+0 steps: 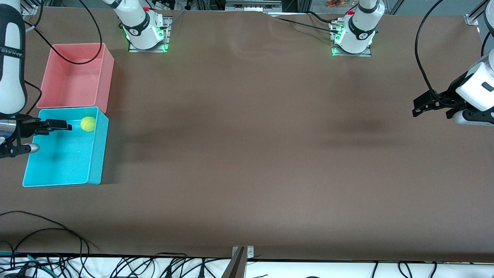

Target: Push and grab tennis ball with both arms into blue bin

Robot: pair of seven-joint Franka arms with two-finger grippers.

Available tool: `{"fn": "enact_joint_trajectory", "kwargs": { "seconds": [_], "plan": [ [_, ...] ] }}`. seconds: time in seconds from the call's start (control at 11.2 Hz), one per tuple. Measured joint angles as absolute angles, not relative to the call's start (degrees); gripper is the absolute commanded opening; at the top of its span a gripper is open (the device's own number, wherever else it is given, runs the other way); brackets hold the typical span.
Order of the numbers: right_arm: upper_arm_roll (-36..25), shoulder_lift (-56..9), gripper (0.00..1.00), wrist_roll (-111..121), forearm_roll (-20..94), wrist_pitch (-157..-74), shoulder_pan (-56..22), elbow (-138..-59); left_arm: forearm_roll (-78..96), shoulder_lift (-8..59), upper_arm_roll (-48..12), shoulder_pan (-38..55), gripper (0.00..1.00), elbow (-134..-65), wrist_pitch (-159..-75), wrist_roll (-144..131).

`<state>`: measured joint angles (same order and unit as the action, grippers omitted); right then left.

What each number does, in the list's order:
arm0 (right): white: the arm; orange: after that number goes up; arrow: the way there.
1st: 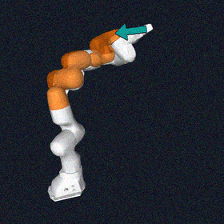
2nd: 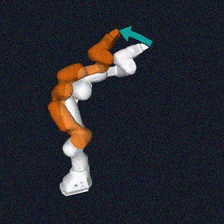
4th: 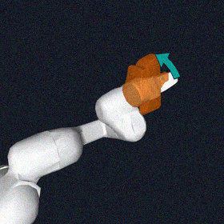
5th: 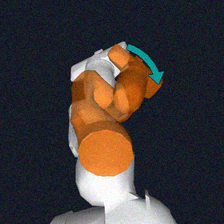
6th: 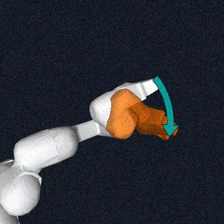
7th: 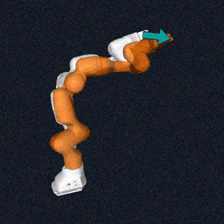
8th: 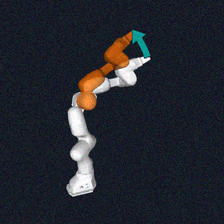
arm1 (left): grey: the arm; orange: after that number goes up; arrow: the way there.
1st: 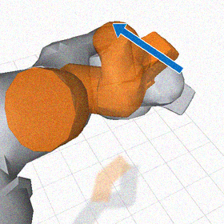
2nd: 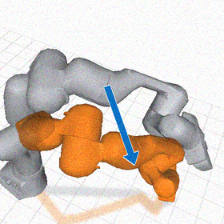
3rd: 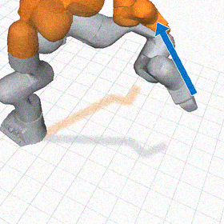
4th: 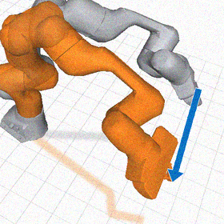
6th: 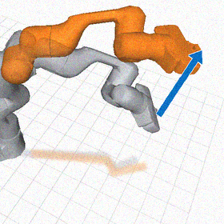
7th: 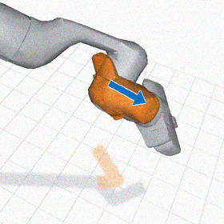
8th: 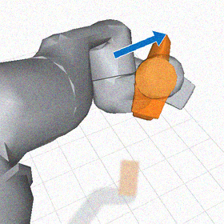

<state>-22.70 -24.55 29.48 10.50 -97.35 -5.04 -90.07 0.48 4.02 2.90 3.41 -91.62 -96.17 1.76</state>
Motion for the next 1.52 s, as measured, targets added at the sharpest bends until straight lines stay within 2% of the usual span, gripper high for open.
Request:
{"fn": "enact_joint_trajectory", "kwargs": {
  "seconds": [0.36, 0.63, 0.9, 1.25, 1.52],
  "plan": [
    [-22.6, -24.1, 1.0, 20.0, 4.3, -88.1, -11.4, -79.2, 0.5, 4.1, 2.9, 3.4, 1.0, -91.6, -96.2, 1.8],
    [-22.7, -21.1, 1.0, 16.4, 3.2, -84.0, -13.9, -76.1, 0.5, 4.1, 3.0, 3.4, 1.0, -91.6, -96.2, 1.8],
    [-22.8, -18.0, 1.0, 16.4, 3.2, -80.9, -13.8, -75.9, 0.5, 4.1, 3.0, 3.4, 1.0, -91.6, -96.2, 1.8],
    [-20.9, -17.5, 1.0, 15.4, 3.2, -78.8, -13.8, -76.4, 0.5, 4.1, 3.0, 3.3, 1.0, -91.6, -96.2, 1.8],
    [-13.9, -11.3, 1.0, 7.7, 1.8, -85.9, -10.5, -85.8, 0.5, 4.1, 3.0, 3.3, 1.0, -91.6, -96.2, 1.8]
  ]
}}
